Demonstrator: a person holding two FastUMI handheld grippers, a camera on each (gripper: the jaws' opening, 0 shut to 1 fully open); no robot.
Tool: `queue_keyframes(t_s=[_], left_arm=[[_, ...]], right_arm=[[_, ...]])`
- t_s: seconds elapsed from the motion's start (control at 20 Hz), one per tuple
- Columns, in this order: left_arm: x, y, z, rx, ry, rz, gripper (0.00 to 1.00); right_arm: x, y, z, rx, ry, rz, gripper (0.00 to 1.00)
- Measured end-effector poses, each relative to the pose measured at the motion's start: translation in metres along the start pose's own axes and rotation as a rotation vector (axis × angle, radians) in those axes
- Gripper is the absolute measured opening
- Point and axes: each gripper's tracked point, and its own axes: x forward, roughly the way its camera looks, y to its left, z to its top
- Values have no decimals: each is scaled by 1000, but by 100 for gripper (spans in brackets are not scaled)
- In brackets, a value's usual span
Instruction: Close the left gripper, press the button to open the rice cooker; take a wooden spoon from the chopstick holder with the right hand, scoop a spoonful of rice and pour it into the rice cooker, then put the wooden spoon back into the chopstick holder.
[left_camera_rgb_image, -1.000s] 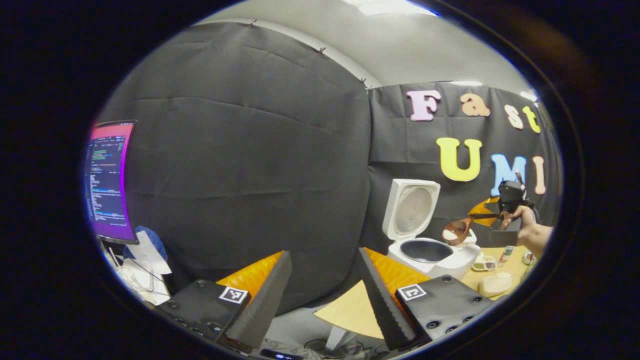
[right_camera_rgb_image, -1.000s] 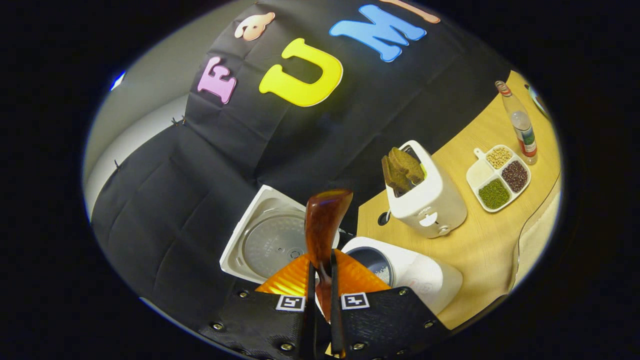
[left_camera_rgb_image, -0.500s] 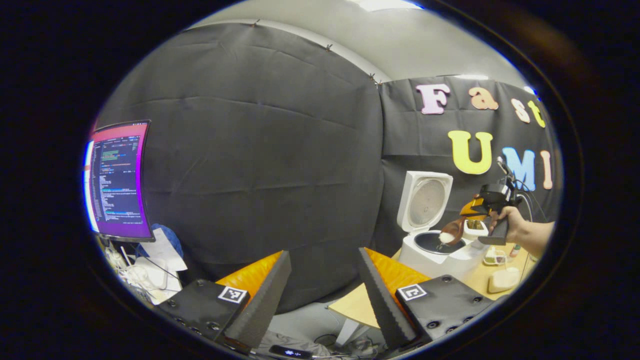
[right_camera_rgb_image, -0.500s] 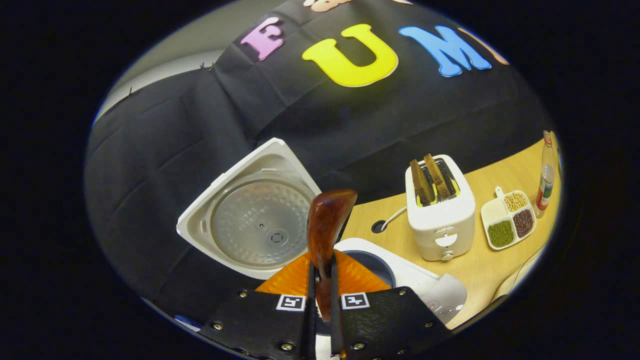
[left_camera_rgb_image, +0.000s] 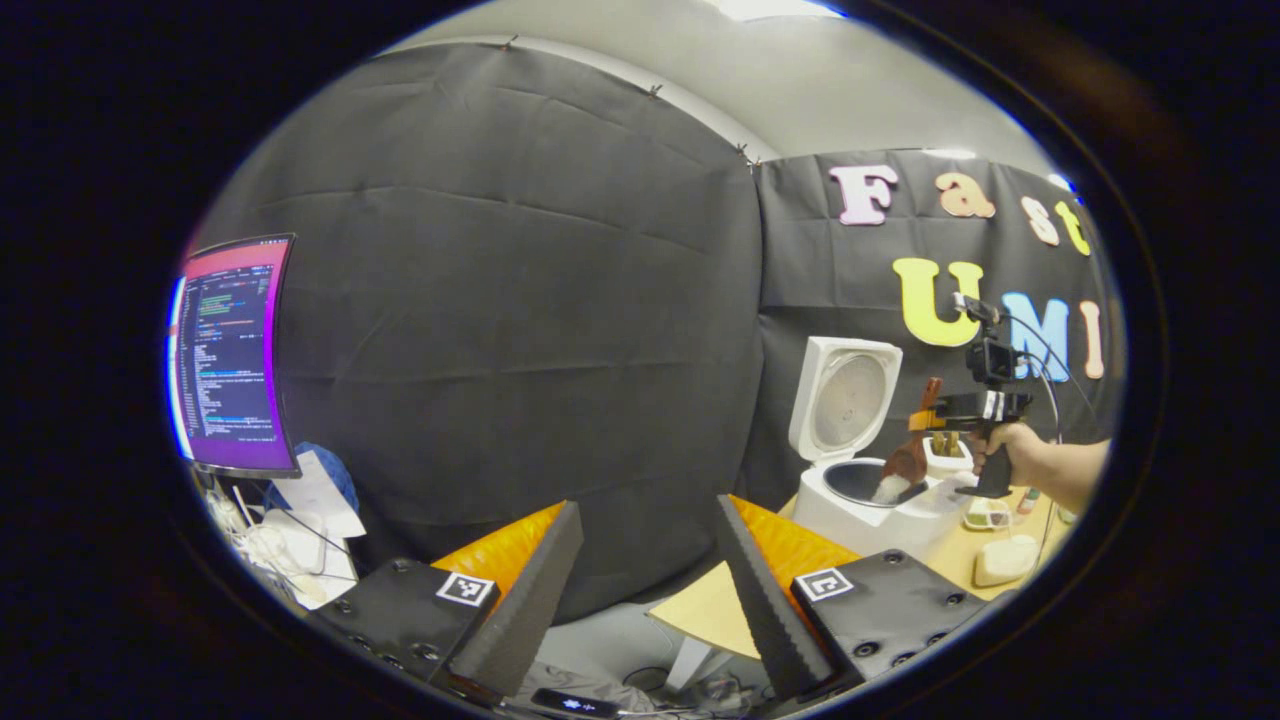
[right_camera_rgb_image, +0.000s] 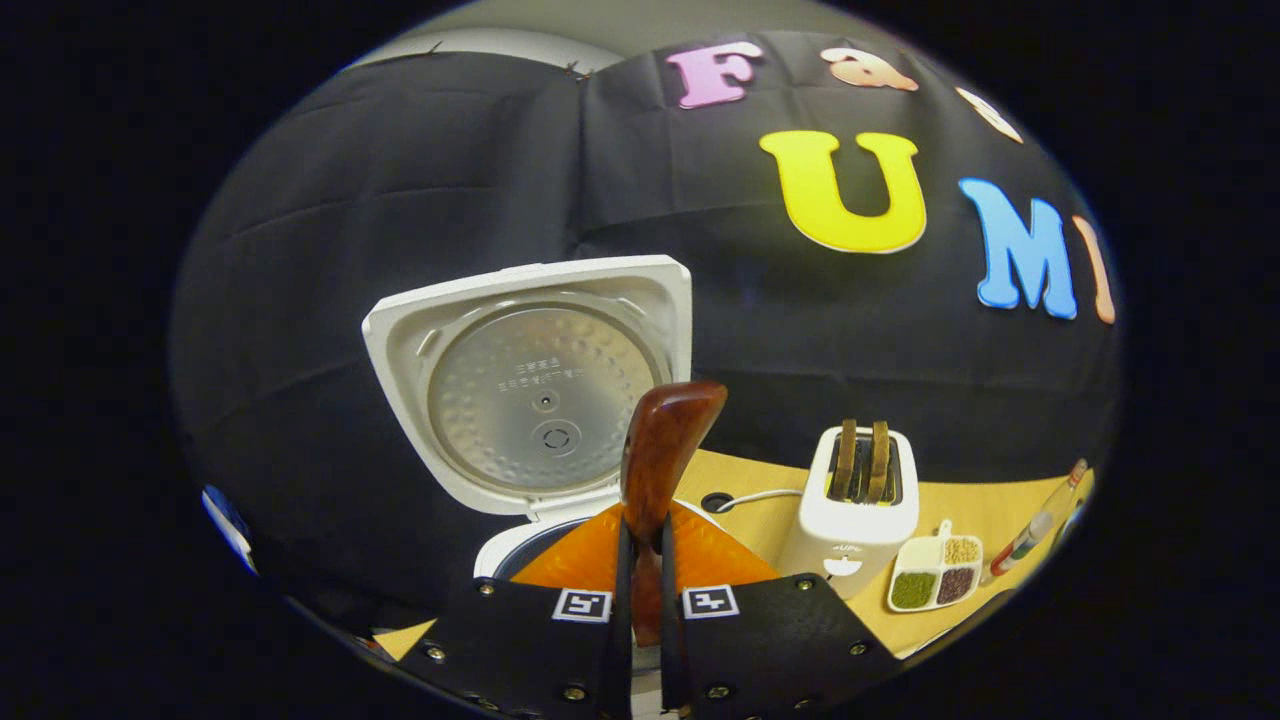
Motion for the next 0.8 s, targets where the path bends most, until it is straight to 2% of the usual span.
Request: queue_keyframes(t_s=[0.3, 0.35, 0.45, 0.6, 0.8], left_arm=[[1, 1, 1, -7, -2, 2, 91], [2, 0, 0, -8, -1, 2, 94], [2, -2, 0, -12, 0, 1, 91], [2, -3, 0, -15, 0, -1, 91], [-1, -4, 0, -16, -3, -2, 94]], right_arm=[[-6, 0, 13, -325, -85, -26, 11], [-6, 1, 15, -375, -98, -27, 11], [-8, 4, 14, -449, -114, -30, 12], [-8, 5, 8, -458, -100, -28, 11], [-5, 2, 5, -334, -54, -11, 12]])
